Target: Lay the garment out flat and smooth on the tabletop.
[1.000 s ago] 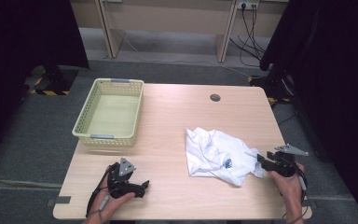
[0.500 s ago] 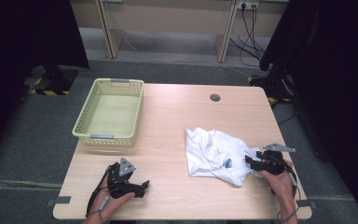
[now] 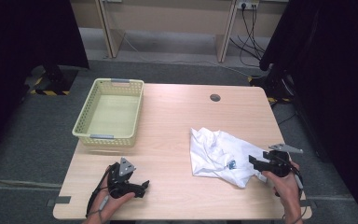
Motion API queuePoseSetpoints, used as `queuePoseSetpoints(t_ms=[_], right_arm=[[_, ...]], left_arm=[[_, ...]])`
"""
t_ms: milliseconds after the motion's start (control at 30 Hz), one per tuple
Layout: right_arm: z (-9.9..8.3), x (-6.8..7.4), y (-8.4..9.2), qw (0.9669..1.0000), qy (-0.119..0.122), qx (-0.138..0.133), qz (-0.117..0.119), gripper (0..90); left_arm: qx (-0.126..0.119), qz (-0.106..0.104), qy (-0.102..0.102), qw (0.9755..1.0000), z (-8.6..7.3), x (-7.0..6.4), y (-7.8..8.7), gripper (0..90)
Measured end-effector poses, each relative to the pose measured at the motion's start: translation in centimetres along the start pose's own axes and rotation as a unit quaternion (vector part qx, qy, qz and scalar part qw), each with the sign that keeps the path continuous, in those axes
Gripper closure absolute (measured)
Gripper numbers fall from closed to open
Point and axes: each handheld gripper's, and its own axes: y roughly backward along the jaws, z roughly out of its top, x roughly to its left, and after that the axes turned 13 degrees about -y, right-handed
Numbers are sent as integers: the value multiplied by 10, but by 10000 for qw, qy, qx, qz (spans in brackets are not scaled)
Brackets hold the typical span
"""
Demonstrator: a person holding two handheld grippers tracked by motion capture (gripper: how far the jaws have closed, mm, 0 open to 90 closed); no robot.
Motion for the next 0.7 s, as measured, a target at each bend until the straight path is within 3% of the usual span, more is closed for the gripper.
queuePoseSetpoints(t_ms=[200, 300, 367, 433, 567, 700], right_arm=[[-2, 27, -4, 9991, 371, 117, 143, 334], [-8, 33, -3, 9985, 505, 180, 113, 333], [-12, 35, -2, 9985, 496, 193, 144, 333], [-17, 38, -1, 9980, 546, 266, 149, 333], [-27, 41, 1, 9968, 692, 367, 187, 333], [-34, 41, 2, 9968, 684, 385, 135, 331]], left_arm=[[-1, -18, -11, 10000, 0, 0, 0, 0], [-53, -101, -89, 9999, 1, -1, 0, 8], [-105, -206, -1, 9997, 3, -3, 0, 20], [-163, -397, 47, 9991, 8, -6, -2, 20], [-284, -540, -96, 9981, 23, -15, -5, 21], [-362, -791, -230, 9959, 43, -27, -10, 21]])
